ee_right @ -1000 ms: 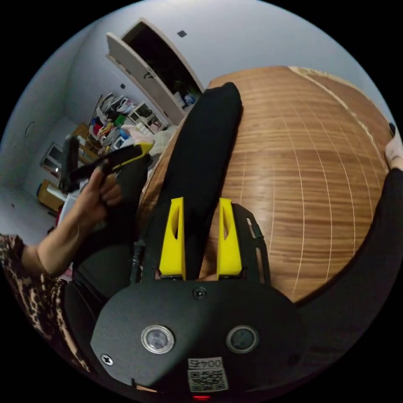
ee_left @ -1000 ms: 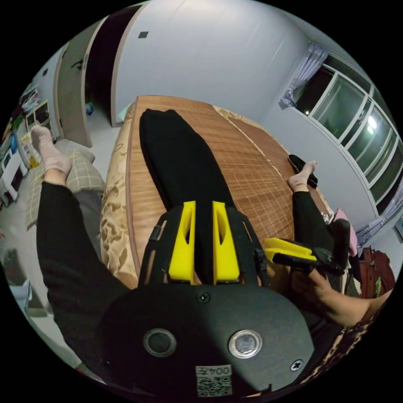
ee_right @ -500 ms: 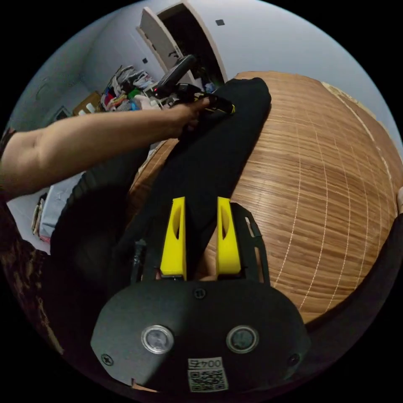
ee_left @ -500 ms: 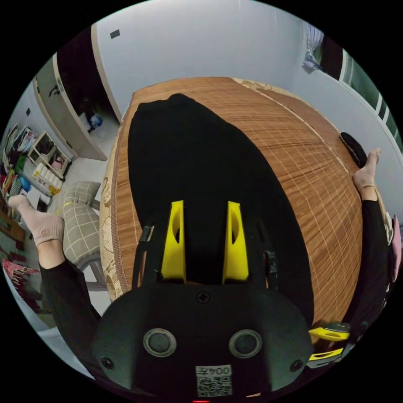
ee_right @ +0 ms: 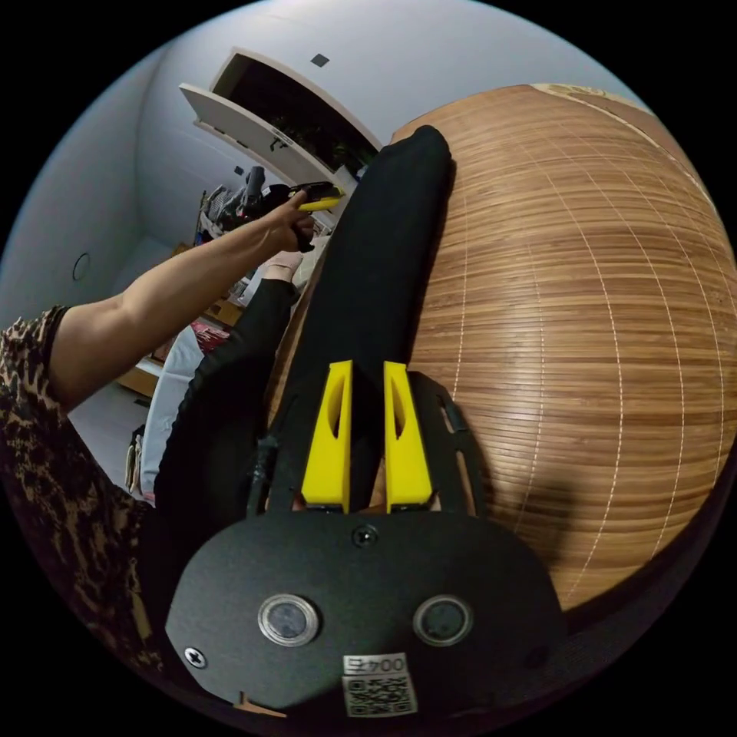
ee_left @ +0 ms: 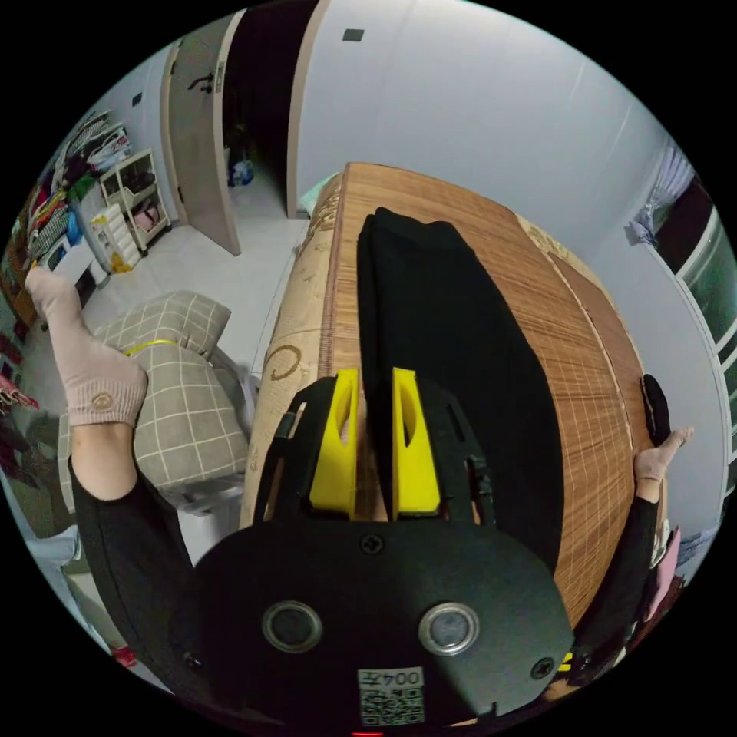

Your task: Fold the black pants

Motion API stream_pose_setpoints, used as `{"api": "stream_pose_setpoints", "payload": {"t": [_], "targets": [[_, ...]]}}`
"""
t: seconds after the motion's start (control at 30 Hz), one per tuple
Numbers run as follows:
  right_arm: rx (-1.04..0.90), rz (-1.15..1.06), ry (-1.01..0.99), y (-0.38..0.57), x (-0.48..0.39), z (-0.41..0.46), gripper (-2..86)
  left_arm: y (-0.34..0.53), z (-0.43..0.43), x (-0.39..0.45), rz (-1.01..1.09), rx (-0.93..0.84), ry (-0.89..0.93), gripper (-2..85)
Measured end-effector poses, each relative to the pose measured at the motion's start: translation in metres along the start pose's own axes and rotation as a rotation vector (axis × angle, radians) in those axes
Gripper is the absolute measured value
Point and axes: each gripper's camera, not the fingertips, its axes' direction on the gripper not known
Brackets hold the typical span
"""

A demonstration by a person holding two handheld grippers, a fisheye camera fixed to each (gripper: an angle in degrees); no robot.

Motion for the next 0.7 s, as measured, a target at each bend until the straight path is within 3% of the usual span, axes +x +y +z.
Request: {"api": "stream_pose_setpoints", "payload": {"t": [0.5,0.7], "targets": [[0.000,0.035,-0.041,-0.008,0.029,-0.011,6.6,-0.084,0.048,0.004,0.034,-0.075,0.085,3.2],[-0.001,0.043,-0.052,-0.016,0.037,-0.015,6.5,-0.100,0.052,0.022,0.113,-0.076,0.028,2.0]]}}
